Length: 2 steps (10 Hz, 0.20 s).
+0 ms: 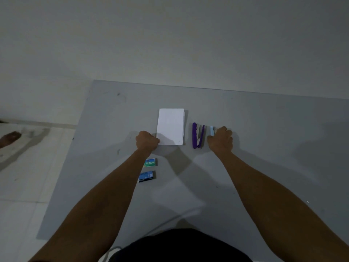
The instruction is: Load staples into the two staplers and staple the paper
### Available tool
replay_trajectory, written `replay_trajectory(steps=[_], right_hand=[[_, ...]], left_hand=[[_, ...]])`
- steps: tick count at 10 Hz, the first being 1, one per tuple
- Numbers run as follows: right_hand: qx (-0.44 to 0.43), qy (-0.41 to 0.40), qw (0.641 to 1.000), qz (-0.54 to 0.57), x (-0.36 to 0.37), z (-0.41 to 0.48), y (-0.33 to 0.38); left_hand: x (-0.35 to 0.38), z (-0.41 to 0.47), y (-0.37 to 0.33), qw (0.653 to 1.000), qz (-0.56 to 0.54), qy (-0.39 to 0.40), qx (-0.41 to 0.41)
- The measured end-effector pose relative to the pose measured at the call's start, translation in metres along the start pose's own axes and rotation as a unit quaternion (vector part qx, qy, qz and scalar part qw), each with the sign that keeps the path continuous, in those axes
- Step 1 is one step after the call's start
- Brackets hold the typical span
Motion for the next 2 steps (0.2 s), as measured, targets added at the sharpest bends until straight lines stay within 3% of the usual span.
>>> replay_trajectory(steps=[2], right_hand=[[-0.017, 0.029, 0.999, 0.041, -0.0101, -0.0047, -0.0089]], left_hand=[[0.0007, 0.0005, 0.0019, 1.0, 0.002, 0.013, 0.001]])
Point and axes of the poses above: each hand's wrist, its own z-axis towards the middle knuckle, its own x-axis out of the palm, y = z × x, the point moved 1 cm from there along z, towards the middle knuckle, and after that the axes turned 4 degrees about -z, right-handed, at the moved point
